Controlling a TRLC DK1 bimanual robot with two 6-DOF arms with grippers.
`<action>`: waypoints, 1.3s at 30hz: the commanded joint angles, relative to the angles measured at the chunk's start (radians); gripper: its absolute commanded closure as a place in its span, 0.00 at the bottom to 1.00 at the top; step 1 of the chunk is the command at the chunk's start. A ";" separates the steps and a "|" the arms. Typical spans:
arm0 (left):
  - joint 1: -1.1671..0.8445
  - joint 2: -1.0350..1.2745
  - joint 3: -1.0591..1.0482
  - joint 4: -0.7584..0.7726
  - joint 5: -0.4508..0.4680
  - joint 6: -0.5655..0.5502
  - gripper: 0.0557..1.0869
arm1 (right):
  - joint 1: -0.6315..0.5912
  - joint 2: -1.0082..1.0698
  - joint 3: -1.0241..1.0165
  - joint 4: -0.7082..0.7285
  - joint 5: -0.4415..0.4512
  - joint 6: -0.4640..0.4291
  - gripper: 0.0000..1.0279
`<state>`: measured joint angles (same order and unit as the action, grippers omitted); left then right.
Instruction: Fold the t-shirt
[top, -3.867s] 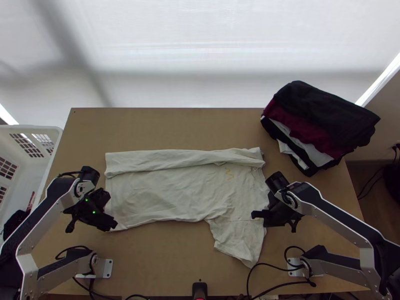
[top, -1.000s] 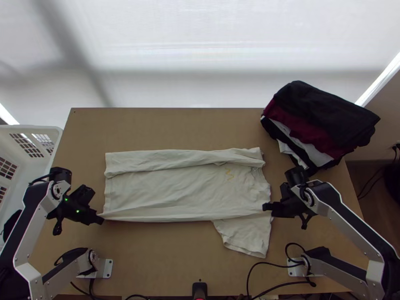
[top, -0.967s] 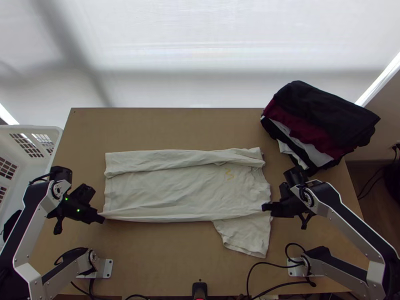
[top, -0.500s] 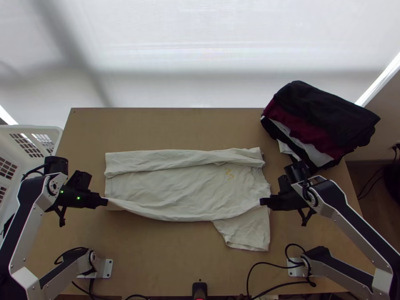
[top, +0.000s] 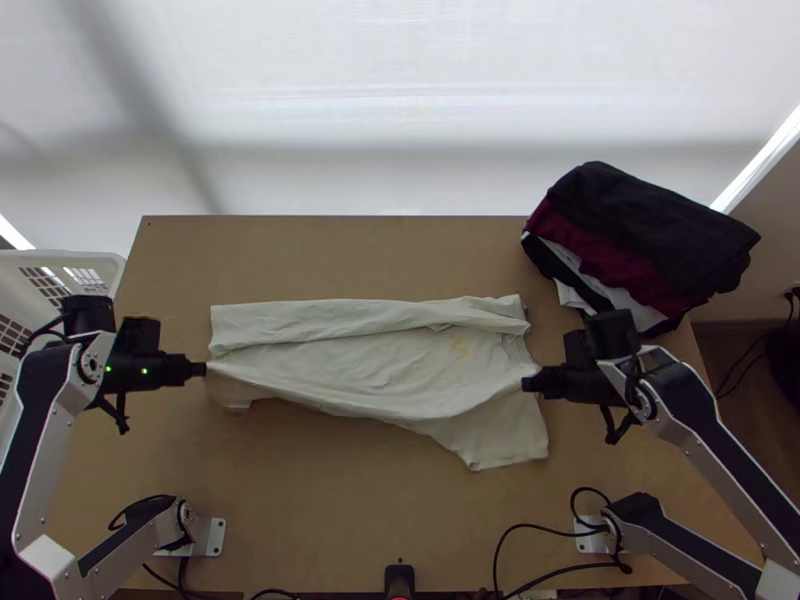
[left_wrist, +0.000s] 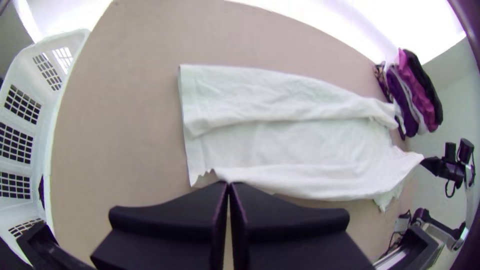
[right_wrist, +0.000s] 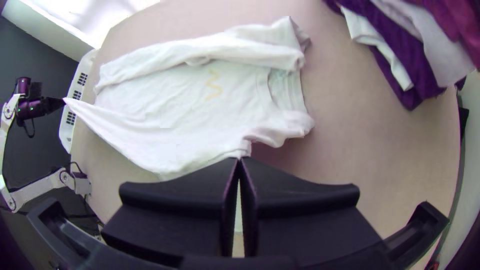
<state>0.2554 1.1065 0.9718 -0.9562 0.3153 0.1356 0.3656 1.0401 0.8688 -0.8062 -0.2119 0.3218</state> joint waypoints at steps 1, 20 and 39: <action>0.010 -0.036 0.062 0.093 0.013 -0.149 0.96 | -0.008 -0.002 0.101 0.067 0.039 0.019 0.97; 0.058 0.072 0.524 0.375 -0.124 -0.479 0.96 | -0.116 0.278 0.641 0.443 0.187 -0.027 0.97; 0.027 -0.042 0.880 0.534 -0.226 -0.557 0.96 | -0.195 0.181 1.038 0.542 0.209 -0.113 0.97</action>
<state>0.2806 1.1412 1.7988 -0.4534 0.1219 -0.3973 0.1917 1.3407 1.8481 -0.2527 -0.0341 0.2298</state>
